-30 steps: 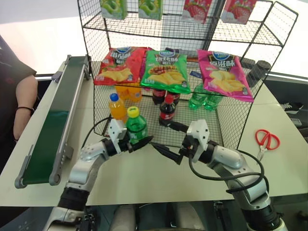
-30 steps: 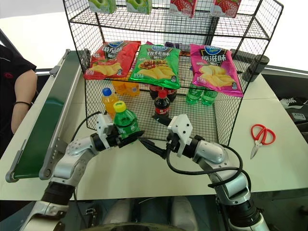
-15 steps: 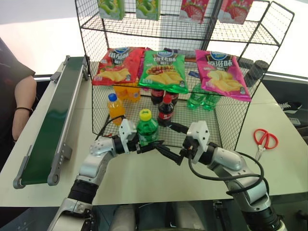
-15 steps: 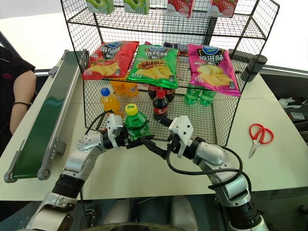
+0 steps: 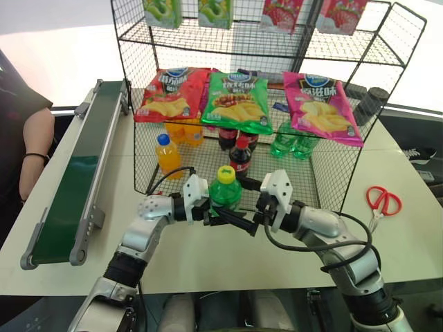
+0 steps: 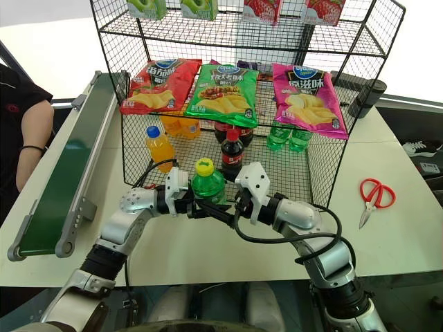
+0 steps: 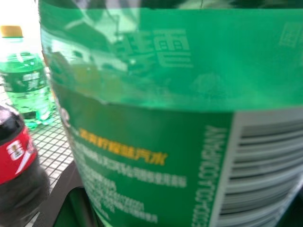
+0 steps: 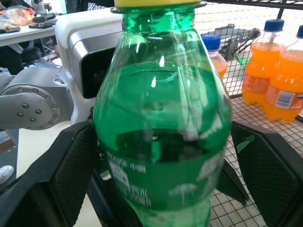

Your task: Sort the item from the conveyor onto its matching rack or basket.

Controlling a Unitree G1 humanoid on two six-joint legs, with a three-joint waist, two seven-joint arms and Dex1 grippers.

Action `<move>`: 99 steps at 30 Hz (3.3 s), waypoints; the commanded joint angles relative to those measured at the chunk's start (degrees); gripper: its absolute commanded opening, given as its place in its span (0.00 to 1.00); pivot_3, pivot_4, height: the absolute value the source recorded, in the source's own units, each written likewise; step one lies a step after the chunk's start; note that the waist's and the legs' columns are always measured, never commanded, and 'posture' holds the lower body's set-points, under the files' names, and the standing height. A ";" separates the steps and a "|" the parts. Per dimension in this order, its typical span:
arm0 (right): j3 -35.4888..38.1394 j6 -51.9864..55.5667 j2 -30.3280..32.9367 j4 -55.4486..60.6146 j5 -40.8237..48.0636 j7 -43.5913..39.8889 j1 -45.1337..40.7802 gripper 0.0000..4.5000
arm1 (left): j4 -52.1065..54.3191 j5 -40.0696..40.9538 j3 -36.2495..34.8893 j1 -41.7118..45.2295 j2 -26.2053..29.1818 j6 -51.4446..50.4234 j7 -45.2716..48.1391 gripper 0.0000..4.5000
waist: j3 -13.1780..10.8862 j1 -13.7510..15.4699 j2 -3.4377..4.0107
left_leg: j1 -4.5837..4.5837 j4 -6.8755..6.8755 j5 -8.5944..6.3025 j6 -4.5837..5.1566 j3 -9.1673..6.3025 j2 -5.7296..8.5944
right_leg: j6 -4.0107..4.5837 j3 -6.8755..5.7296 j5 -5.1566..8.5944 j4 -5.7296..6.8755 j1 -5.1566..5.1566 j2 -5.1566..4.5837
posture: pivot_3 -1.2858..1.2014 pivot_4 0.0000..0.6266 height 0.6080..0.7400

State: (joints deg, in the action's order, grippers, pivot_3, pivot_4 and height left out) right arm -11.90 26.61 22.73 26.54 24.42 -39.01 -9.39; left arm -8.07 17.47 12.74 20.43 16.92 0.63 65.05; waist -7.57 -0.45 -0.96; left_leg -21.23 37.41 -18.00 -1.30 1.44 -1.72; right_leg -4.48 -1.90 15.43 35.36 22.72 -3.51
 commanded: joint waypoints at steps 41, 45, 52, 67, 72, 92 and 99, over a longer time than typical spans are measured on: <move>21.82 -25.52 -10.63 -27.94 -13.26 26.49 -0.98 0.67 | 18.78 4.97 -9.98 -10.62 6.95 -10.11 -11.16 0.98 | -0.05 -0.30 0.41 | 0.14 -0.01 0.02 -0.03 0.11 -0.09 | 0.00 0.15 0.00 0.23 0.02 -0.04 | 0.52 0.24 1.00; 21.81 -28.51 -11.15 -34.56 -13.58 26.62 -4.16 0.67 | 18.24 4.41 -9.54 -10.73 7.57 -9.05 -11.11 0.98 | -0.03 -0.16 0.44 | 0.15 0.00 0.02 -0.04 0.10 -0.09 | 0.00 0.15 0.00 0.23 0.00 -0.04 | 0.52 0.24 1.00; 22.96 -31.10 -11.79 -40.58 -12.26 26.32 -6.39 0.67 | 17.37 4.14 -9.00 -9.85 6.99 -8.46 -11.88 0.98 | -0.04 -0.27 0.45 | 0.14 -0.01 0.02 -0.04 0.11 -0.08 | 0.00 0.16 0.00 0.22 0.00 -0.06 | 0.52 0.24 1.00; 21.83 -29.65 -9.89 -28.53 -14.57 26.08 0.89 0.98 | 16.96 4.47 -8.03 -9.26 7.18 -8.73 -10.83 1.00 | -0.02 -0.19 0.46 | 0.18 -0.01 0.02 -0.04 0.11 -0.10 | 0.00 0.17 0.00 0.22 -0.03 -0.08 | 0.52 0.24 1.00; 20.81 -27.38 -9.03 -19.45 -15.28 25.52 6.15 0.98 | 17.03 4.85 -8.74 -9.40 7.50 -9.26 -11.76 1.00 | -0.02 -0.21 0.46 | 0.18 -0.01 0.02 -0.03 0.11 -0.10 | 0.00 0.17 0.00 0.22 -0.04 -0.08 | 0.52 0.24 1.00; 35.21 -14.19 9.19 5.28 2.29 4.31 33.08 0.98 | 10.64 3.88 -22.34 -18.49 20.22 -8.75 -13.12 1.00 | -0.02 -0.04 0.40 | 0.75 -0.22 0.00 0.00 0.13 -0.11 | 0.07 0.17 0.06 0.05 -0.51 -0.10 | 0.52 0.24 1.00; 36.17 -13.66 9.40 3.76 2.71 2.57 32.88 0.98 | 9.93 3.61 -22.64 -19.47 20.39 -8.63 -13.28 1.00 | -0.02 -0.01 0.39 | 0.76 -0.22 0.00 0.00 0.14 -0.12 | 0.14 0.18 0.10 0.07 -0.50 -0.13 | 0.52 0.24 1.00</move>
State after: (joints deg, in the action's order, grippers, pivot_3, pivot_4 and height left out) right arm 23.06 13.38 31.62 29.89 26.13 -36.03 24.01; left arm 1.73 21.19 -8.12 0.76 36.61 -9.30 51.98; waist -7.59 -0.46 -0.57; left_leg -20.48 37.19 -18.01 -1.30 1.59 -1.84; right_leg -4.34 -1.72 15.52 35.43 22.22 -3.63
